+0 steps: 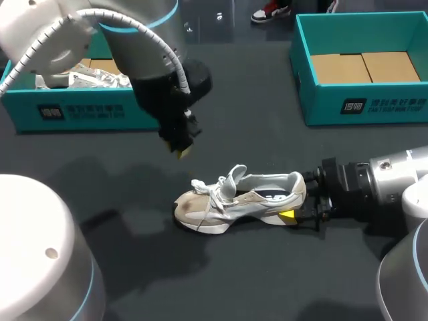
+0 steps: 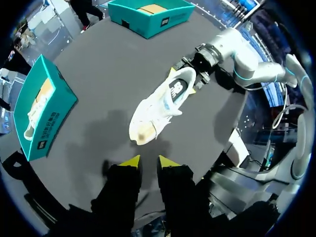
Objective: Take the shoe out of the shoebox, open the shoe tongue, remove and reinsert the insole, then place the shoe into the shoebox
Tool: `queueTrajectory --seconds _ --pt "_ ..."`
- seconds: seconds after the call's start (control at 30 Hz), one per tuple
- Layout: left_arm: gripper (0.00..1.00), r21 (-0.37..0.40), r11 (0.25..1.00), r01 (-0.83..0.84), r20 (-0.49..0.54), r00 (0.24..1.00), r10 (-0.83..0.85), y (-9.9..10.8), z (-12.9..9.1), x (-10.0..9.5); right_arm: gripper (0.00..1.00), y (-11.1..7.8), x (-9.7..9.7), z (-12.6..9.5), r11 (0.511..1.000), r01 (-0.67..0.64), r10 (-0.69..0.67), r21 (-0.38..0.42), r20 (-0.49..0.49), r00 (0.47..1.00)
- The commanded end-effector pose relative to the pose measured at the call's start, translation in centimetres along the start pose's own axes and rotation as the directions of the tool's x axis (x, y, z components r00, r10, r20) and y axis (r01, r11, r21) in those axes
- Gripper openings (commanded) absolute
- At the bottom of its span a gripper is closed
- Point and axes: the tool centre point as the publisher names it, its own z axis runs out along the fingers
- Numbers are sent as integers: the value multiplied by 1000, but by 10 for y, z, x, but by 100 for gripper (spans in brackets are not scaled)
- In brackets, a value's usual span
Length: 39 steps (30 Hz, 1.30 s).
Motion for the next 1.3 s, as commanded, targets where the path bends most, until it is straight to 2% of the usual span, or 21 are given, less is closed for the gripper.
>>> queueTrajectory --seconds 0.03,0.2,0.33,0.47,0.57,0.7,1.13,1.17,1.3 --pt "0 18 877 -480 -50 876 480 0 0 -2 0 0 0 1 1000 -1 1 4 2 1000" --pt "0 18 877 -480 -50 876 480 0 0 -2 0 0 0 1 1000 -1 1 4 2 1000" --pt "0 41 828 -560 -64 825 561 -18 -1 1 0 0 0 1 1000 -1 1 4 2 1000" --pt "0 29 783 -622 -40 782 622 -35 8 11 0 0 0 1 1000 -1 1 4 2 1000" --pt "0 25 750 -661 -61 748 661 -49 13 20 0 0 0 1 1000 -1 1 4 2 1000" --pt "0 76 702 -708 -96 695 712 -71 23 35 0 0 0 1 1000 -1 1 4 2 1000" --pt "0 76 702 -708 -96 695 712 -71 23 35 0 0 0 1 1000 -1 1 4 2 1000" --pt "0 75 698 -712 -62 695 716 -73 28 40 0 0 0 1 1000 -1 1 4 2 1000" --pt "0 75 677 -733 -49 675 736 -88 46 52 0 0 0 1 1000 -1 1 4 2 1000"
